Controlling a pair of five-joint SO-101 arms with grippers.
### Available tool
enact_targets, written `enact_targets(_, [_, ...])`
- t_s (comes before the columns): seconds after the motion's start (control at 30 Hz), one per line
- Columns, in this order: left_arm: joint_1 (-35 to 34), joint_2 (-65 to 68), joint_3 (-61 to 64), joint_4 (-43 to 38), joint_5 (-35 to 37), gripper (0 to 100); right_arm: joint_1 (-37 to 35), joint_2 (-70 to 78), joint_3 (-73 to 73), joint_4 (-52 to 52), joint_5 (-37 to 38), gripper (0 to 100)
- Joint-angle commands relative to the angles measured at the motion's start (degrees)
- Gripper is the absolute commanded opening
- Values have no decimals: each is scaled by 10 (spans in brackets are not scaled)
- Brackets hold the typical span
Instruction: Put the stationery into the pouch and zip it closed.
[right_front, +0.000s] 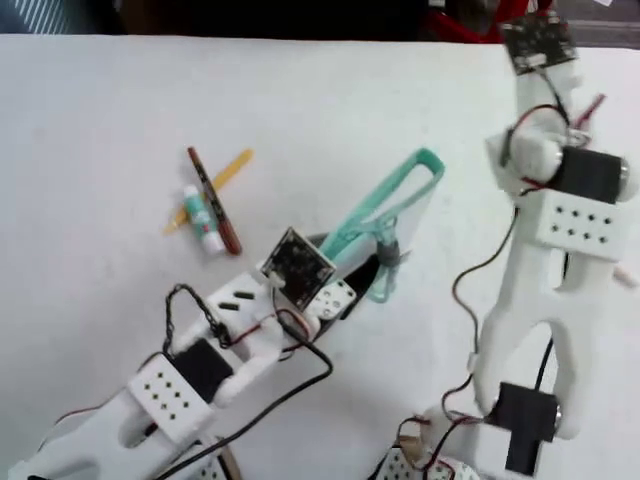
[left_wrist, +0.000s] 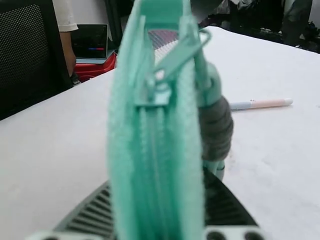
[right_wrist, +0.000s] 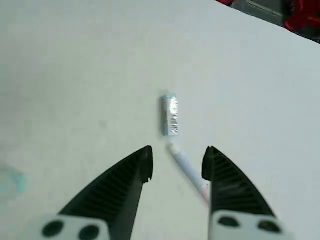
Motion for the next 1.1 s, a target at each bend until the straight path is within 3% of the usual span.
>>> enact_targets(0.0, [-6, -14, 5, -3, -4, 131, 74, 72, 18, -83, 135, 159])
enact_targets(0.13, [-6, -14, 7, -3, -4, 131, 136, 189, 18, -152, 244, 159])
enact_targets(0.3, [-6, -14, 7, -3, -4, 131, 157, 307, 18, -232, 368, 159])
enact_targets(0.73, [-7, -9, 9, -3, -4, 131, 160, 452, -73, -225, 389, 147])
enact_targets(0.87, [-7, -9, 9, -3, -4, 131, 160, 493, -109, -171, 441, 15])
enact_targets(1.07, [-7, -9, 9, -3, -4, 131, 163, 467, -148, -46, 480, 19])
